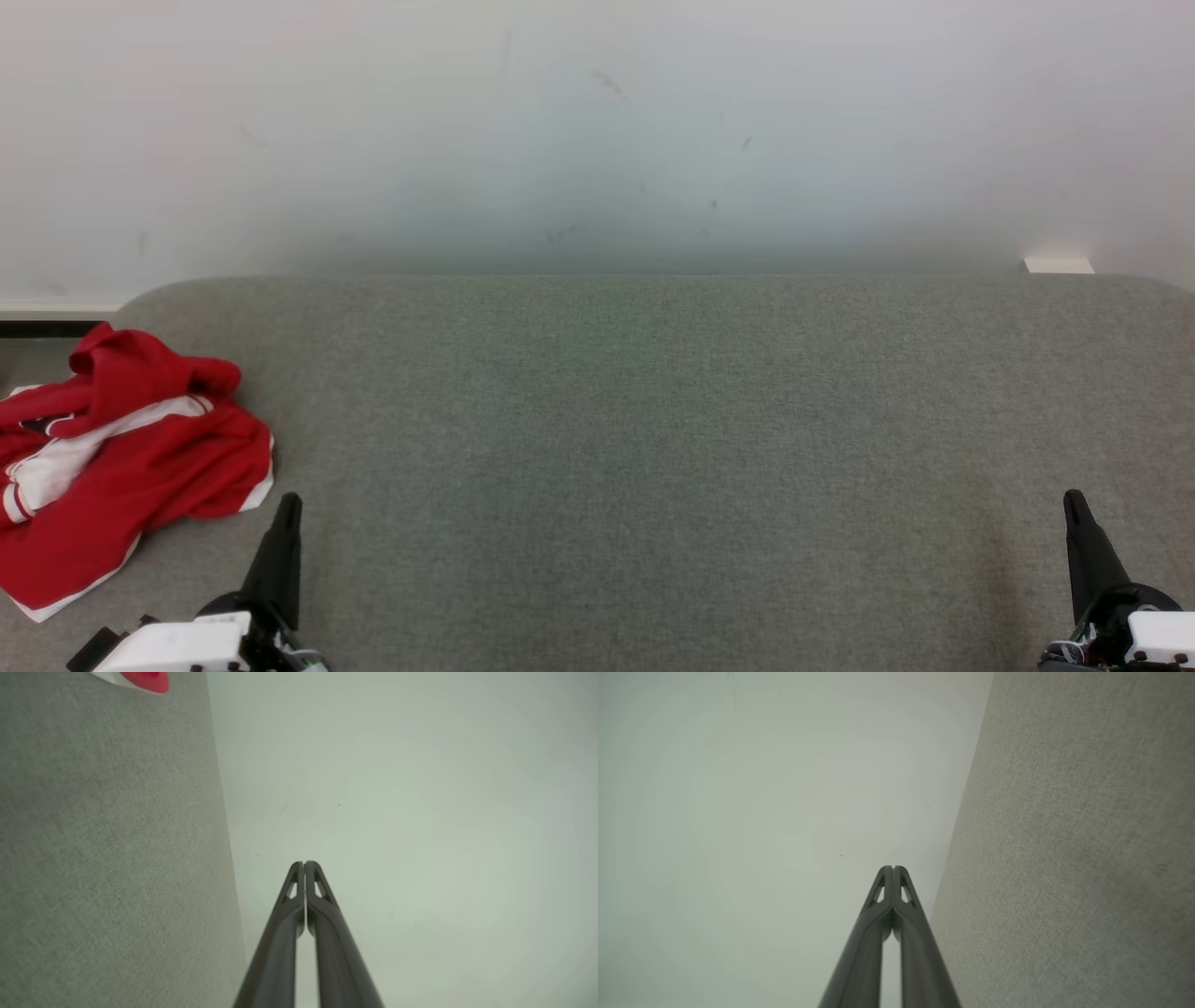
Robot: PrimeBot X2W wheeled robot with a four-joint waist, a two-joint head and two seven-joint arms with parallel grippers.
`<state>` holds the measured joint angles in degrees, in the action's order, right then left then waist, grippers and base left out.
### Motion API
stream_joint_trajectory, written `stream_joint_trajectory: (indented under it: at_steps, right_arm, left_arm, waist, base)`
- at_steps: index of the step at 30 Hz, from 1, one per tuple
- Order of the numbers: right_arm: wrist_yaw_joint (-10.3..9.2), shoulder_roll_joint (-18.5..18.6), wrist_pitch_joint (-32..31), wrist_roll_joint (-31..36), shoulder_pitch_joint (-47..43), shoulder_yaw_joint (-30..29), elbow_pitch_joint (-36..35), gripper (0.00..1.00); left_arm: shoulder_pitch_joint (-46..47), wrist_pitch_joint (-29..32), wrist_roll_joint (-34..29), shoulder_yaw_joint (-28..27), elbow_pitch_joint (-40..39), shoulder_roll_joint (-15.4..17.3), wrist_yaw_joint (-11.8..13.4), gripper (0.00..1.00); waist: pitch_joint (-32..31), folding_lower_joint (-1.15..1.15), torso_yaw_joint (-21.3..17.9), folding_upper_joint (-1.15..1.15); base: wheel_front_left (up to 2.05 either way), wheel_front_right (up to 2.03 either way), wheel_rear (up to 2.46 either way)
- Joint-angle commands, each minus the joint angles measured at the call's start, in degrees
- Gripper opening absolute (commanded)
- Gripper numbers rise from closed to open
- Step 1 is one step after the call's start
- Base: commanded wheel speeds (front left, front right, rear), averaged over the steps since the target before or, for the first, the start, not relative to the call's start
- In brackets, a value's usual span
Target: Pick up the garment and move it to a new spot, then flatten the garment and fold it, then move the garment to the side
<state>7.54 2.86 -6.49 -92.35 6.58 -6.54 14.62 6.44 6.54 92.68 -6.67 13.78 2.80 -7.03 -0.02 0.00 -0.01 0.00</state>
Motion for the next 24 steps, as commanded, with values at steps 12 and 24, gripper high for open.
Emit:
stream_joint_trajectory:
  at_steps: [12,24]
  right_arm:
    - [-0.14,0.1,-0.1,0.2,0.7,-0.2,0.0,0.0]
    - [-0.14,0.1,-0.1,0.2,0.7,-0.2,0.0,0.0]
  left_arm:
    - [0.4,0.2,-1.0,-0.1,0.0,0.1,0.0,0.0]
    - [0.4,0.2,-1.0,-0.1,0.0,0.1,0.0,0.0]
  waist:
    - [0.0,0.0,0.0,0.0]
    - [0.0,0.0,0.0,0.0]
  base:
    - [0.0,0.0,0.0]
    - [0.0,0.0,0.0]
